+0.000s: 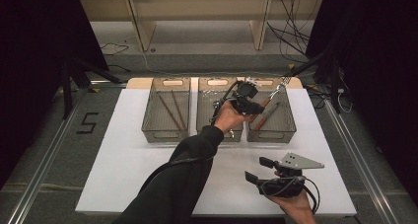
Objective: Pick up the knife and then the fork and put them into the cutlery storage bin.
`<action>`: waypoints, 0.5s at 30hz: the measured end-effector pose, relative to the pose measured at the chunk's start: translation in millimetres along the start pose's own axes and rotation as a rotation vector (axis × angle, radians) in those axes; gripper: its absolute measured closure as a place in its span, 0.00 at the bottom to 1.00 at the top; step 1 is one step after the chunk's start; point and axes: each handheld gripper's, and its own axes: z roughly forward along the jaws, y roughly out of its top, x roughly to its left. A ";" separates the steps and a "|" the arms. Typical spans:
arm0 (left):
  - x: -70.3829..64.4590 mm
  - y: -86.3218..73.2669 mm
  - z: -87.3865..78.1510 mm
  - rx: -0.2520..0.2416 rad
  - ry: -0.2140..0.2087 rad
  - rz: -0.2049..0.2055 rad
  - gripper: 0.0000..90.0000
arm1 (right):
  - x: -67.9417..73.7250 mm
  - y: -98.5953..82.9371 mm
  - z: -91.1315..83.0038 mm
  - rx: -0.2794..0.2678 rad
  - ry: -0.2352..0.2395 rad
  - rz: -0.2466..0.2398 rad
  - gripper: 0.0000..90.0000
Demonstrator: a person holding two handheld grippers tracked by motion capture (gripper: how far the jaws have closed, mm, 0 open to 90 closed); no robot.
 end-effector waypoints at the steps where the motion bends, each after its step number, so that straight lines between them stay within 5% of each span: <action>1: 0.1 0.2 1.3 0.001 0.000 -0.001 0.84 | 0.0 0.0 0.0 0.000 0.001 0.000 0.26; 15: -0.4 -3.0 11.9 0.010 0.001 -0.016 0.84 | -0.5 0.1 -0.7 -0.002 0.003 0.004 0.26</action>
